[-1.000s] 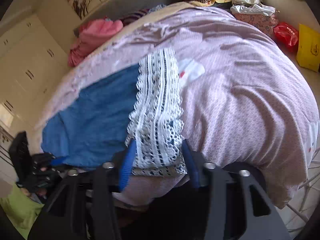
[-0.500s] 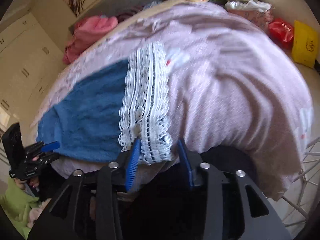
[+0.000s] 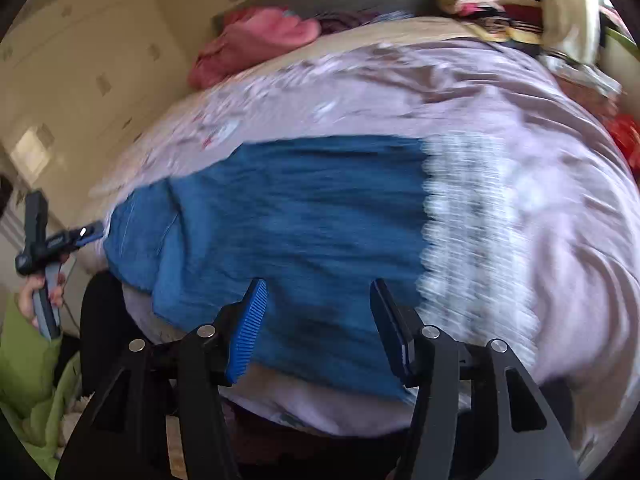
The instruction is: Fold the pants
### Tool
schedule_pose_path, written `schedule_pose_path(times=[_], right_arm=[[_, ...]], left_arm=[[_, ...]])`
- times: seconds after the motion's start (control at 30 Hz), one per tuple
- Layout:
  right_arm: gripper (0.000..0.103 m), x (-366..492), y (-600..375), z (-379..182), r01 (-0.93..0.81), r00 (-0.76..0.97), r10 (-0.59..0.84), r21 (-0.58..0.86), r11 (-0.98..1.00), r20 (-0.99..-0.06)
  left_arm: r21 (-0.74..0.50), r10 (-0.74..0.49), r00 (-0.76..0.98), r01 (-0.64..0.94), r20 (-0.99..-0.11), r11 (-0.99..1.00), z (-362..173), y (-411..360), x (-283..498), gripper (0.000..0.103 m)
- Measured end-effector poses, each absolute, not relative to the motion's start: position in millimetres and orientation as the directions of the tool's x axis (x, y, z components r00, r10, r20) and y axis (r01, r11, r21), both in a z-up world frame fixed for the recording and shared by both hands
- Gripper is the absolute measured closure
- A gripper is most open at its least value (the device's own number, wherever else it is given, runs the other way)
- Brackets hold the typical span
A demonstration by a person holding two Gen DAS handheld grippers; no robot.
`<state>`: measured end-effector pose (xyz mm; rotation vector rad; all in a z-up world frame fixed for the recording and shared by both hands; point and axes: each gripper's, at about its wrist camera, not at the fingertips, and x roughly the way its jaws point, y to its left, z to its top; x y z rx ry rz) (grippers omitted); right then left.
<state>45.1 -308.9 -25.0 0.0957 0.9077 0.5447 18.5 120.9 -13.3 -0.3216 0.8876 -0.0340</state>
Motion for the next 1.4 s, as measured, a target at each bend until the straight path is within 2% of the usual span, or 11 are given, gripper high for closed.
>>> schedule_pose_path(times=[0.13, 0.17, 0.2, 0.3, 0.43, 0.73, 0.8, 0.97, 1.1, 1.23, 1.4], right_arm=[[0.045, 52, -290, -27, -0.429, 0.469, 0.488, 0.293, 0.854, -0.736], [0.045, 53, -288, -28, -0.436, 0.466, 0.486, 0.286, 0.853, -0.74], [0.045, 54, -286, -29, -0.436, 0.467, 0.478, 0.277, 0.856, -0.744], [0.045, 57, -284, -34, -0.429, 0.458, 0.45, 0.253, 0.867, -0.766], [0.045, 59, -283, -34, -0.43, 0.46, 0.447, 0.248, 0.868, -0.767], [0.044, 64, -270, -52, -0.428, 0.468, 0.389, 0.182, 0.885, -0.794], [0.044, 61, -273, -49, -0.421, 0.473, 0.395, 0.191, 0.886, -0.787], [0.04, 41, -303, -22, -0.393, 0.542, 0.427, 0.231, 0.89, -0.723], [0.039, 31, -327, -13, -0.348, 0.575, 0.399, 0.228, 0.909, -0.714], [0.039, 28, -327, -11, -0.351, 0.582, 0.405, 0.232, 0.907, -0.705], [0.039, 33, -310, -19, -0.397, 0.546, 0.429, 0.229, 0.889, -0.72]], left_arm=[[-0.347, -0.235, 0.609, -0.071, -0.757, 0.935, -27, 114, 33, 0.042], [-0.324, -0.216, 0.6, -0.076, -0.771, 0.943, -30, 109, 39, 0.063], [-0.29, -0.184, 0.599, -0.084, -0.779, 0.953, -31, 108, 43, 0.071], [-0.265, -0.158, 0.629, -0.079, -0.761, 0.961, -22, 105, 53, 0.077], [-0.242, -0.114, 0.681, -0.096, -0.723, 0.966, 4, 125, 59, 0.078], [-0.207, -0.113, 0.62, -0.08, -0.776, 0.975, -31, 127, 54, 0.075], [-0.216, -0.108, 0.626, -0.099, -0.772, 0.971, -30, 133, 49, 0.066], [-0.187, -0.055, 0.664, -0.13, -0.746, 0.974, -7, 141, 26, 0.053], [-0.111, 0.02, 0.705, -0.14, -0.709, 0.984, 20, 130, 7, 0.048], [-0.13, -0.068, 0.727, -0.029, -0.684, 0.991, 40, 94, 8, 0.042], [-0.149, -0.224, 0.668, 0.168, -0.71, 0.974, 33, 19, 30, 0.037]])
